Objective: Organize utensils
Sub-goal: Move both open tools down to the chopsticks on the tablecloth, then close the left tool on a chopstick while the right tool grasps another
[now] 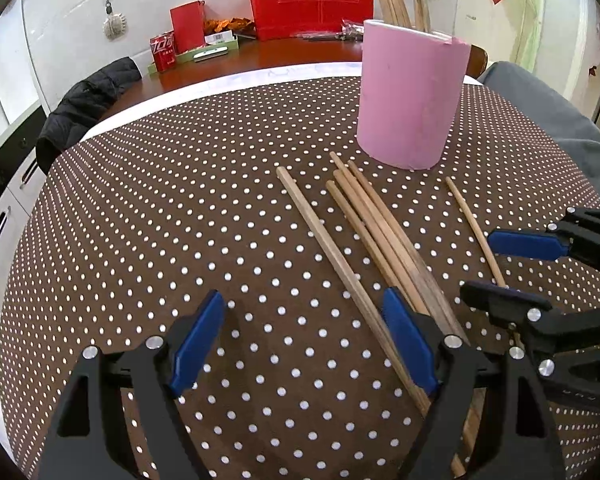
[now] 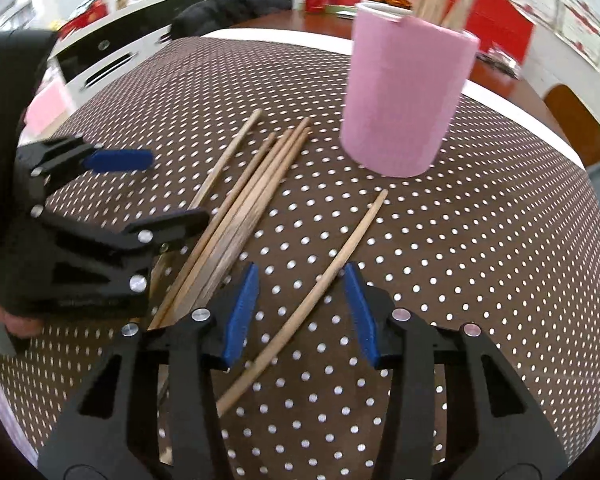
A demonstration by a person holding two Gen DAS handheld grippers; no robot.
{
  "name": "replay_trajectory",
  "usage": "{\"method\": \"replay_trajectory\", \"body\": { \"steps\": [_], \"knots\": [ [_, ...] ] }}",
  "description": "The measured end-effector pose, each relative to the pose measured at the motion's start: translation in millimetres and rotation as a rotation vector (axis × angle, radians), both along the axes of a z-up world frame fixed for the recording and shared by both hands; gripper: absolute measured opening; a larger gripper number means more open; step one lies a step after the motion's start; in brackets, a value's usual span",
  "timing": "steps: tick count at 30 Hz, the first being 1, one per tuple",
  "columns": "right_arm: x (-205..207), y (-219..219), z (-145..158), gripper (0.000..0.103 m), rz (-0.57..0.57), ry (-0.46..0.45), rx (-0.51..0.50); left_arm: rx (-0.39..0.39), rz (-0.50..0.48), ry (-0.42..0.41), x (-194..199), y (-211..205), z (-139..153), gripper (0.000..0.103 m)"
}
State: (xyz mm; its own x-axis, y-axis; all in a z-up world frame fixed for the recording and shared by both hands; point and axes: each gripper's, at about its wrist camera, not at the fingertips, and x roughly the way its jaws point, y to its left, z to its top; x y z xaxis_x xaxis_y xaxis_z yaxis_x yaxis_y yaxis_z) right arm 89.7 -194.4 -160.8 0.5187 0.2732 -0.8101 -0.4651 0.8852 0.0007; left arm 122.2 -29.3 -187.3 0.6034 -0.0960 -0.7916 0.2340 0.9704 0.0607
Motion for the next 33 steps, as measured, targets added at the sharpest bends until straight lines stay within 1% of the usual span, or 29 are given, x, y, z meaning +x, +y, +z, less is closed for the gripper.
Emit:
{"method": "replay_trajectory", "body": {
  "steps": [1, 2, 3, 4, 5, 6, 7, 8, 10, 11, 12, 13, 14, 15, 20, 21, 22, 23, 24, 28, 33],
  "knots": [
    [3, 1, -1, 0.038, -0.015, -0.006, 0.001, 0.001, -0.003, 0.001, 2, -1, 0, 0.073],
    [4, 3, -1, 0.031, -0.024, -0.011, 0.003, -0.016, -0.018, 0.009, 4, -2, 1, 0.068],
    [5, 6, -1, 0.021, -0.026, -0.014, 0.008, -0.029, -0.026, 0.017, 6, -4, 2, 0.054],
    [7, 11, -1, 0.016, -0.012, -0.016, 0.019, -0.026, -0.029, 0.016, 8, -5, 4, 0.033],
    [8, 18, 0, 0.013, 0.014, -0.017, 0.029, -0.024, -0.043, 0.017, 10, -8, 5, 0.024],
    [4, 25, 0, 0.013, 0.040, -0.018, 0.039, -0.027, -0.054, 0.021, 12, -10, 5, 0.013],
    [0, 28, -1, 0.013, 0.080, -0.020, 0.043, -0.028, -0.060, 0.025, 13, -11, 5, 0.012],
    [1, 30, -2, 0.013, 0.090, -0.027, 0.033, -0.035, -0.061, 0.026, 14, -10, 4, 0.012],
    [3, 31, 0, 0.013, 0.074, -0.017, 0.037, -0.043, -0.065, 0.028, 15, -7, 4, 0.012],
    [6, 28, 0, 0.013, 0.053, -0.018, 0.031, -0.032, -0.056, 0.026, 15, -5, 3, 0.013],
    [7, 26, 0, 0.013, 0.036, -0.021, 0.026, -0.018, -0.046, 0.023, 16, -4, 2, 0.018],
    [8, 25, 0, 0.013, 0.026, -0.019, 0.031, -0.007, -0.040, 0.018, 16, -3, 2, 0.026],
    [10, 25, 0, 0.013, 0.021, -0.017, 0.035, 0.008, -0.030, 0.010, 18, -3, 1, 0.029],
    [6, 26, -1, 0.014, 0.020, -0.020, 0.030, 0.006, -0.029, 0.010, 18, -2, 1, 0.030],
    [15, 37, -2, 0.014, -0.008, -0.028, 0.013, -0.020, -0.024, 0.006, 19, 1, -1, 0.030],
    [15, 38, -3, 0.013, -0.006, -0.035, 0.005, -0.017, -0.028, 0.004, 19, 0, -2, 0.027],
    [16, 40, -3, 0.012, -0.004, -0.041, -0.002, -0.026, -0.039, 0.005, 19, -1, -2, 0.012],
    [17, 41, -3, 0.010, 0.000, -0.041, 0.003, -0.026, -0.044, 0.007, 23, 1, -1, 0.010],
    [15, 37, -4, 0.007, 0.000, -0.037, 0.018, -0.032, -0.040, 0.007, 23, 1, -1, 0.006],
    [15, 19, 1, 0.006, -0.009, -0.027, 0.123, -0.087, -0.006, -0.009, 22, 11, 1, 0.005],
    [12, -2, 15, 0.006, -0.034, -0.060, 0.237, -0.172, 0.047, -0.101, 15, 26, 19, 0.005]
  ]
}}
